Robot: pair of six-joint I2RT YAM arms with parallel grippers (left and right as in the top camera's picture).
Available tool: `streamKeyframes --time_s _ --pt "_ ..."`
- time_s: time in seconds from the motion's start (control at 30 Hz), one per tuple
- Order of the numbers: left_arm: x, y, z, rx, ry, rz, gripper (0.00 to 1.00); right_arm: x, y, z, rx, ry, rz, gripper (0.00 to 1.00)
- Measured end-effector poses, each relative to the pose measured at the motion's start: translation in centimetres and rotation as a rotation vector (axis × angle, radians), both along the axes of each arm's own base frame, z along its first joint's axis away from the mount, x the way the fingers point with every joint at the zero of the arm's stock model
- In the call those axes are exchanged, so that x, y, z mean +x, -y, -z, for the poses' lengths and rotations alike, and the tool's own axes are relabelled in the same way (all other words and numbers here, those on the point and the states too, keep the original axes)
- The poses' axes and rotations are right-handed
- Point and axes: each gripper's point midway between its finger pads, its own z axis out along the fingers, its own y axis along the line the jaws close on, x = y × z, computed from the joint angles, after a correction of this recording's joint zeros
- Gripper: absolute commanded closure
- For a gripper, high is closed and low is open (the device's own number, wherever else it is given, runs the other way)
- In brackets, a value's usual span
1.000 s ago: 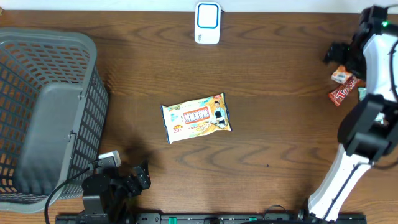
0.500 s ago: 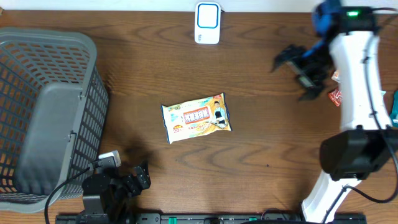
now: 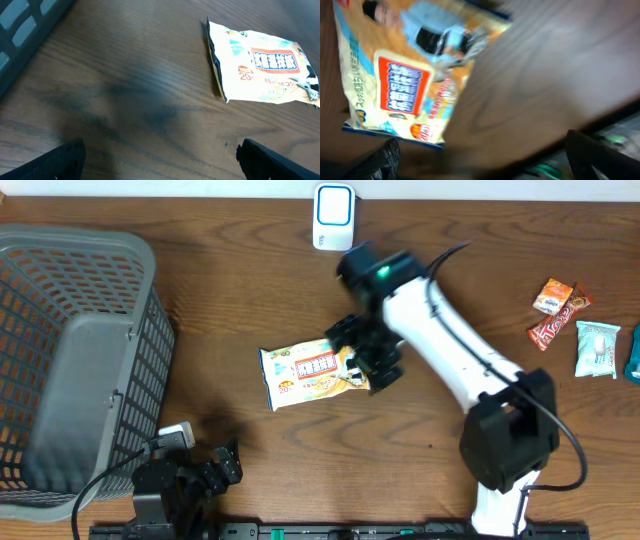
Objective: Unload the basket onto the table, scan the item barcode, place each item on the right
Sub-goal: 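Reach the right gripper to the large snack bag and grasp it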
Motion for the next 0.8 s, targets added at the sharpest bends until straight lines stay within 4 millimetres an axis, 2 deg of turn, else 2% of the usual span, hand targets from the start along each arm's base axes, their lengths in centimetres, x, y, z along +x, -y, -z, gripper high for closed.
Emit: streamKeyframes --time_s 0.23,0.3,0.4,0.53,0.57,0.6,0.63,0.7,0.73,0.8 --pt "0.0 0.0 0.0 0.000 0.000 0.000 0.03 1.7 -5.8 4.1 0.110 0.178 0.006 0.01" --pt "0.0 0.0 0.0 0.000 0.000 0.000 0.02 1.7 -6.6 5.0 0.126 0.207 0.013 0.01" --pt "0.0 0.0 0.0 0.000 0.000 0.000 0.02 0.7 -7.5 7.2 0.136 0.217 0.038 0.01" --pt "0.0 0.0 0.0 0.000 0.000 0.000 0.02 -0.3 -7.7 8.7 0.131 0.212 0.059 0.01" --pt "0.0 0.0 0.0 0.000 0.000 0.000 0.02 -0.6 -7.5 9.2 0.122 0.210 0.070 0.05" --pt "0.0 0.0 0.0 0.000 0.000 0.000 0.02 -0.7 -7.4 9.4 0.117 0.206 0.081 0.14" --pt "0.0 0.0 0.0 0.000 0.000 0.000 0.02 -0.6 -7.3 9.4 0.116 0.211 0.091 0.27" --pt "0.0 0.0 0.0 0.000 0.000 0.000 0.02 -0.4 -7.1 9.6 0.104 0.225 0.105 0.63" --pt "0.0 0.0 0.0 0.000 0.000 0.000 0.02 -0.2 -7.0 9.7 0.098 0.238 0.108 0.74" --pt "0.0 0.0 0.0 0.000 0.000 0.000 0.02 0.3 -6.7 9.6 0.085 0.267 0.105 0.82"
